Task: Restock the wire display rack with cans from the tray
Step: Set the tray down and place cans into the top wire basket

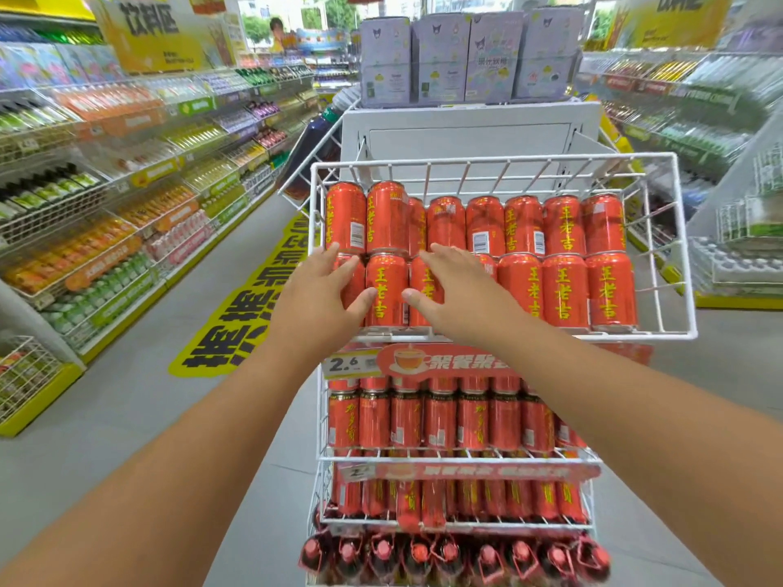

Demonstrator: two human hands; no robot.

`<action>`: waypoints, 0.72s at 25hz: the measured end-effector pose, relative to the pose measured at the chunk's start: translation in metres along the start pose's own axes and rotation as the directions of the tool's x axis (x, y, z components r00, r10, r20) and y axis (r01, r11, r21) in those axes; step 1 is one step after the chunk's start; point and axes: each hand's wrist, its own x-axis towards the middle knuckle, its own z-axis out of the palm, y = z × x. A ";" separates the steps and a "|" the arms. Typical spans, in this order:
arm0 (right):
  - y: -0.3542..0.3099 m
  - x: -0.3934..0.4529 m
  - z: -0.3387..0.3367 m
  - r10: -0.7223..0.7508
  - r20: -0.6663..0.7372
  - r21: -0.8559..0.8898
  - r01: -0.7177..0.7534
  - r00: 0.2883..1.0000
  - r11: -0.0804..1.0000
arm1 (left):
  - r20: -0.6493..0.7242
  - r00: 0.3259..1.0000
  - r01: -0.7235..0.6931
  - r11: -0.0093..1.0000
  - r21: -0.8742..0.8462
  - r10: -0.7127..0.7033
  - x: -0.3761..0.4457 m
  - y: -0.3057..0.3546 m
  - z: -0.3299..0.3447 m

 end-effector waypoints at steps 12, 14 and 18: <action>0.034 -0.155 0.082 -0.229 -0.044 -0.183 0.218 0.972 0.959 | 0.058 0.995 -0.094 0.965 0.243 0.083 -0.156 0.019 0.043; 0.044 -0.181 0.107 -0.231 0.000 -0.122 0.229 0.973 0.966 | 0.080 0.995 -0.078 0.965 0.249 0.060 -0.188 0.014 0.057; 0.062 -0.222 0.167 -0.201 0.086 -0.063 0.207 0.976 0.976 | 0.170 0.985 -0.067 0.966 0.252 0.024 -0.255 -0.007 0.102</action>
